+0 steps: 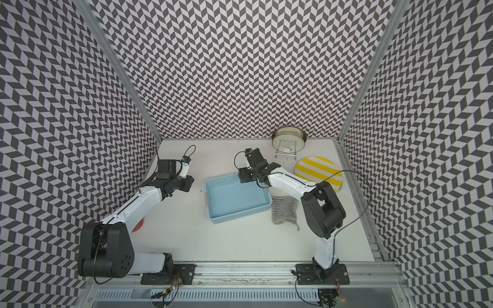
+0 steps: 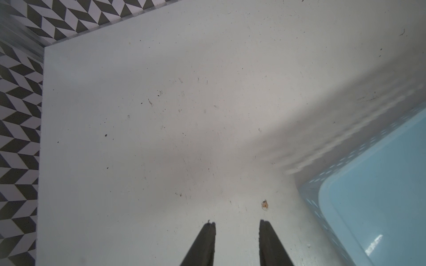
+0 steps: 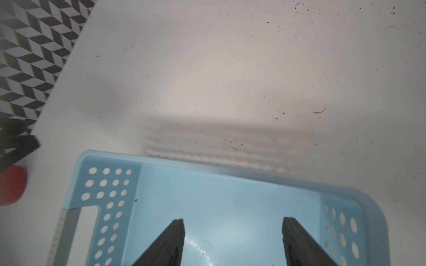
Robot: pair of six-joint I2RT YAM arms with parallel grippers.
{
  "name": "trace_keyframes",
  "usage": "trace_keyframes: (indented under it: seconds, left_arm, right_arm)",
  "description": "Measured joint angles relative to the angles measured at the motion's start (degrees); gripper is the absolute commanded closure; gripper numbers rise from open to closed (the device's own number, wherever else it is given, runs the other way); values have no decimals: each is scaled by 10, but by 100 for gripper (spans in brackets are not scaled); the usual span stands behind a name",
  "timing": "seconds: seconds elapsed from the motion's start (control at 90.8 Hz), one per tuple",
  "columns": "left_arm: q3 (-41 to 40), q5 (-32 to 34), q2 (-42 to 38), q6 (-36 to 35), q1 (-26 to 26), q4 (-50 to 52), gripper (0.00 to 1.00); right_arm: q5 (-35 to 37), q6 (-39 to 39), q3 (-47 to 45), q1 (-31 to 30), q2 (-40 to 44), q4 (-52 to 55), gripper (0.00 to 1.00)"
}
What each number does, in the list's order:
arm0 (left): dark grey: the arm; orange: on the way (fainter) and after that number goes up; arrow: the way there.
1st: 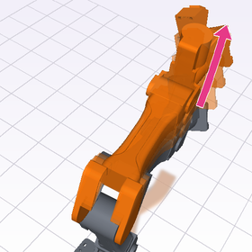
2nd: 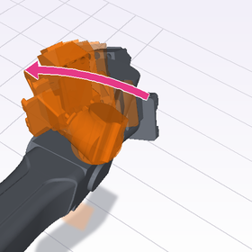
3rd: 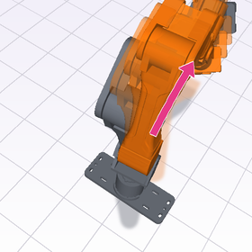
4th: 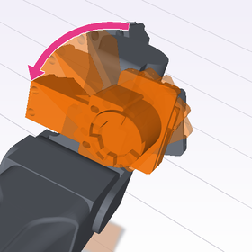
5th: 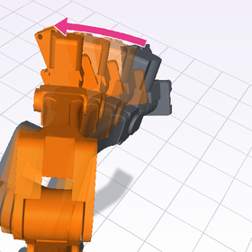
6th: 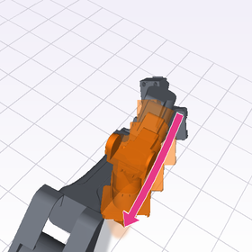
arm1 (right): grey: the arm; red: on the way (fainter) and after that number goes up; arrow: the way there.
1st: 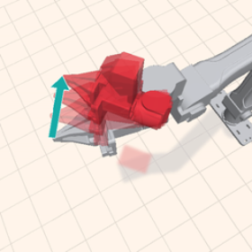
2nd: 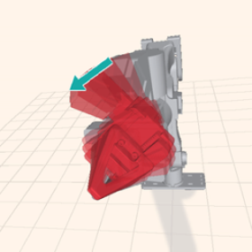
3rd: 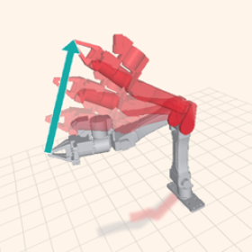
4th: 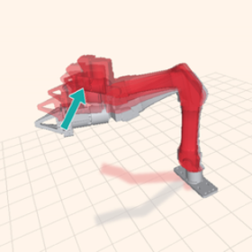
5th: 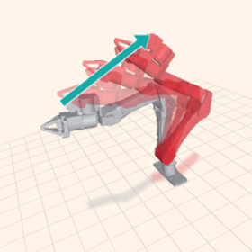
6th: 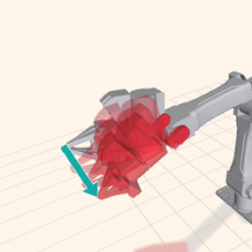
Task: Wipe the wet plate dry
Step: Adjust the bin at the center of the board, then reset both arms
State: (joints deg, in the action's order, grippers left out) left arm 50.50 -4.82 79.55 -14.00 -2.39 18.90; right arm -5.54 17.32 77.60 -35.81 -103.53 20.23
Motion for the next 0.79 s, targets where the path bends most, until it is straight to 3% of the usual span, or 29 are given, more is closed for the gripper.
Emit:
trace_keyframes:
  seconds: [0.088, 0.253, 0.342, 0.474, 0.639, 0.793]
  left_arm:
    - [-15, 0, 3, 8, 6, -28, 42]
    - [-69, -6, -3, 39, 39, -117, 2]
    - [-112, -9, -17, 56, 58, -188, 0]
    - [-187, -9, -47, 82, 69, -319, 0]
    - [-290, -10, -57, 111, 69, -516, 0]
    - [-377, -20, -33, 134, 69, -707, 0]
  right_arm:
    - [-22, 1, -58, 14, 80, -21, 23]
    - [-13, 9, -188, 107, 272, -104, 17]
    - [34, 10, -255, 145, 365, -153, 16]
    - [105, 2, -327, 146, 454, -198, 12]
    - [199, 0, -384, 146, 502, -226, 0]
    - [270, -21, -434, 146, 505, -250, 0]
